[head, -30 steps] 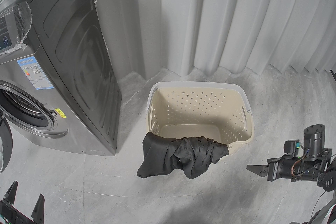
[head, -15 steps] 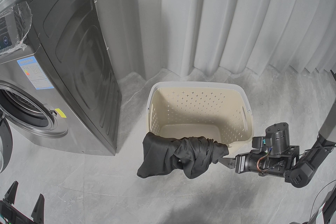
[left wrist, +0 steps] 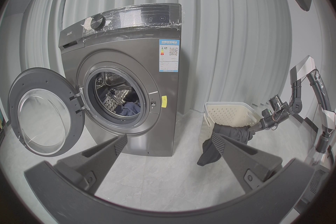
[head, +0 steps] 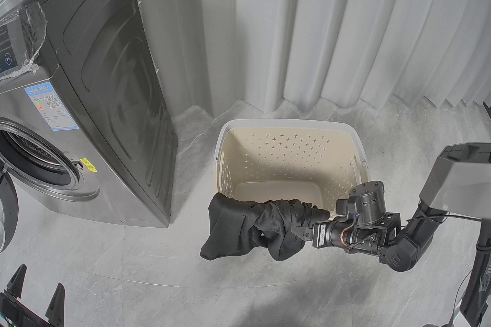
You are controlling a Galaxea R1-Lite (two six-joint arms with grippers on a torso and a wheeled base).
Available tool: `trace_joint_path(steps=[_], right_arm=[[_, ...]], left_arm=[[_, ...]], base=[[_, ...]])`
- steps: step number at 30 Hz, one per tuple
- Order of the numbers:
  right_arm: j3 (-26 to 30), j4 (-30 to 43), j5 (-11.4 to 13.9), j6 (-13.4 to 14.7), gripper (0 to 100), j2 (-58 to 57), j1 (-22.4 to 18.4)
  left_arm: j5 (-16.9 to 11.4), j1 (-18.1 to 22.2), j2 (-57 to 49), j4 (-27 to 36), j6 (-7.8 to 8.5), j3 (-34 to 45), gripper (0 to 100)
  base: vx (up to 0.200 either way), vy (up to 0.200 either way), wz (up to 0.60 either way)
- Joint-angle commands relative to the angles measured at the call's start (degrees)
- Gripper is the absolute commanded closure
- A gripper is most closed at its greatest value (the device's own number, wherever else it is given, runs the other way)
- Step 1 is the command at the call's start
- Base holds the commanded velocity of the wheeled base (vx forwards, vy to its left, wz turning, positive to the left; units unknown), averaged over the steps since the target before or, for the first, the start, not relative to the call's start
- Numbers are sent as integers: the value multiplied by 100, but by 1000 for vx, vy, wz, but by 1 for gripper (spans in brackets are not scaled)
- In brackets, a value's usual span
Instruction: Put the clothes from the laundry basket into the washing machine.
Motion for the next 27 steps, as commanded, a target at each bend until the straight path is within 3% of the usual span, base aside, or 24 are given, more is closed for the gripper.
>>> trace_joint_path(steps=[1,7,20,21,27], right_arm=[[-226,-30,4,33,0,410,73],[-578,-13,4,271,0,568,126],[-1079,-232,4,411,0,1042,196],[-1096,-285,4,420,100,1051,196],[-1114,-347,13,438,100,1078,187]], left_arm=[[19,7,-57,-1,-12,101,0],[19,-2,-57,-1,-12,101,0],[28,-2,-57,-1,-12,101,0],[28,-2,-57,-1,-21,92,0],[28,-2,-57,-1,-21,92,0]], base=[[0,0,0],[0,0,0],[0,0,0],[0,0,0],[0,0,0]])
